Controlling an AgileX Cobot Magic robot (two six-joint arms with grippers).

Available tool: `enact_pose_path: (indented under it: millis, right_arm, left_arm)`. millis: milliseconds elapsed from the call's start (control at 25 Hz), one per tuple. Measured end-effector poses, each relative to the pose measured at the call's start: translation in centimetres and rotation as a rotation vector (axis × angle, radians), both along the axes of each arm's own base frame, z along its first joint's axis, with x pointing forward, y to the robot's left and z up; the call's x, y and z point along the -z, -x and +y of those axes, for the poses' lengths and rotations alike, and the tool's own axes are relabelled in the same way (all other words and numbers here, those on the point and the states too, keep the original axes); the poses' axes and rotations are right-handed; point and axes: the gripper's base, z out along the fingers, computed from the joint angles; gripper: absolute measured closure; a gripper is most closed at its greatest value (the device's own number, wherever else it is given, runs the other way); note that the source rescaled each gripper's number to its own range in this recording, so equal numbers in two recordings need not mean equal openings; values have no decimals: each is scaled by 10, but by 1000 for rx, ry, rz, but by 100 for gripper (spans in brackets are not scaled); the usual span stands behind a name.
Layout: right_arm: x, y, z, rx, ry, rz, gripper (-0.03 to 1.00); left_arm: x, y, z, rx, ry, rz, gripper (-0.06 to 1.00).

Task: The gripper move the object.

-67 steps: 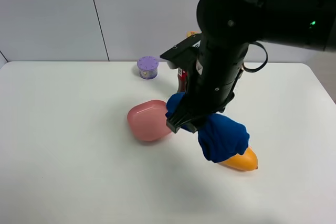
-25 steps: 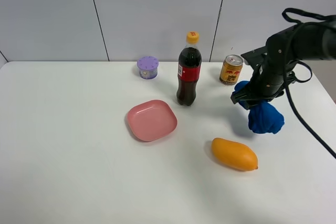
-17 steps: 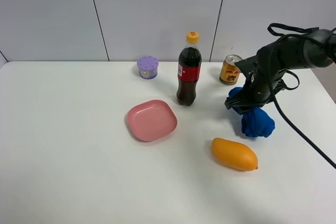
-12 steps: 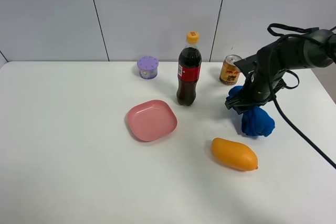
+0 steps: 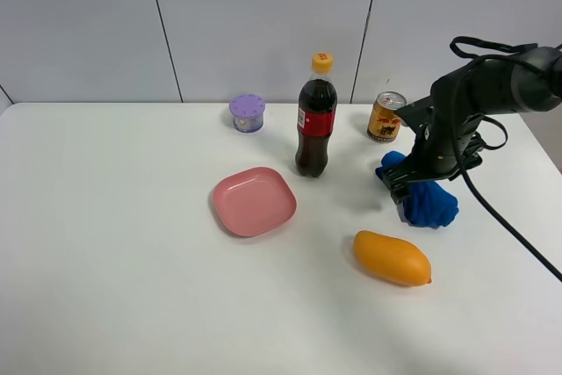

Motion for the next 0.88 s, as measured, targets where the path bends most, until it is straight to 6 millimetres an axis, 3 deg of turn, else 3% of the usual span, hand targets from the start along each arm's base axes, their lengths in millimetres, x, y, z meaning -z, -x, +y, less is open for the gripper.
enact_pose_path:
  millis: [120, 280, 600, 880]
  right_arm:
    - [-18, 12, -4, 35, 18, 59, -2]
    - [-59, 35, -9, 86, 11, 92, -3]
    - [-144, 89, -21, 109, -29, -16, -3]
    - [-177, 115, -40, 148, -66, -123, -3]
  left_arm:
    - [0, 0, 0, 0, 0, 0, -6]
    - [0, 0, 0, 0, 0, 0, -6]
    - [0, 0, 0, 0, 0, 0, -6]
    - [0, 0, 0, 0, 0, 0, -6]
